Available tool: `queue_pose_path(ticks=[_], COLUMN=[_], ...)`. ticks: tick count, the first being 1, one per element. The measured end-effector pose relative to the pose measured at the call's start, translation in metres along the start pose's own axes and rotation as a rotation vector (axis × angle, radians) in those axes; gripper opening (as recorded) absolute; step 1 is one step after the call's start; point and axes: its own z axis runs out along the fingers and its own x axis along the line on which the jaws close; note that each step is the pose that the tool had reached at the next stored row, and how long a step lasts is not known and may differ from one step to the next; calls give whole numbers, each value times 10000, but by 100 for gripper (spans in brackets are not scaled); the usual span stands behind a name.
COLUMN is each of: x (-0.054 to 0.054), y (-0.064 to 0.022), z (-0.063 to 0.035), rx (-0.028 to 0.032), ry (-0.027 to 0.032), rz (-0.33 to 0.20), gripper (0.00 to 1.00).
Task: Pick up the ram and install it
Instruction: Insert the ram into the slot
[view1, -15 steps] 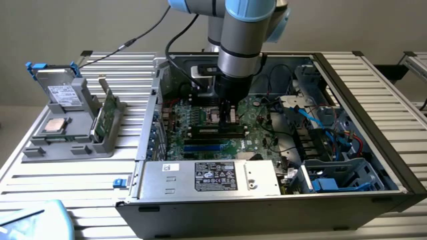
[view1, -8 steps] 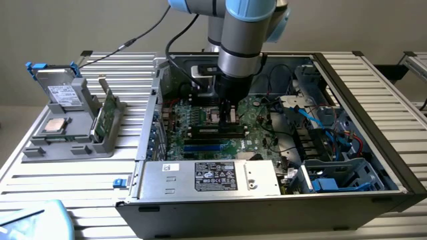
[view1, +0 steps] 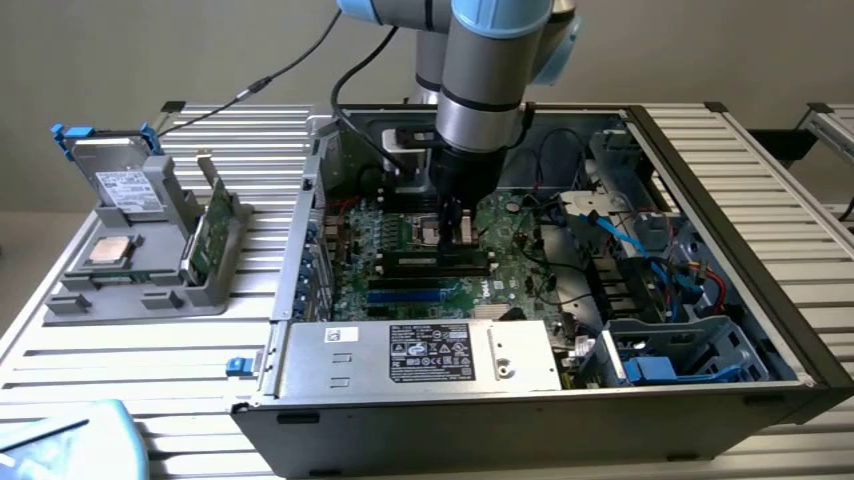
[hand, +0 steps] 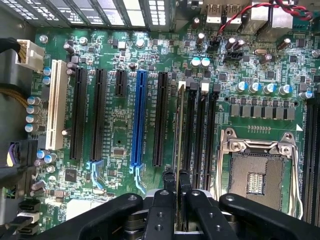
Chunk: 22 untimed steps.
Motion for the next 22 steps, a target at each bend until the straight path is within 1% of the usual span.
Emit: queue_pose_path(ticks=[4,8,10,12,14,17,21,22], x=[-4,-19,-33,-49,-55,-63,-69,-69], y=[-20,-22,-22,-23,-20,-3,10,10], z=[-3,-4,-4,-5,-4,-3,-2,-1], rx=[18,33,60,100,125,151,196,212], ry=[34,42,52,72,90,145,248,262], rz=[46,106,127,139,146,153,165,167], gripper=[15,15,15,15,15,15,15,15])
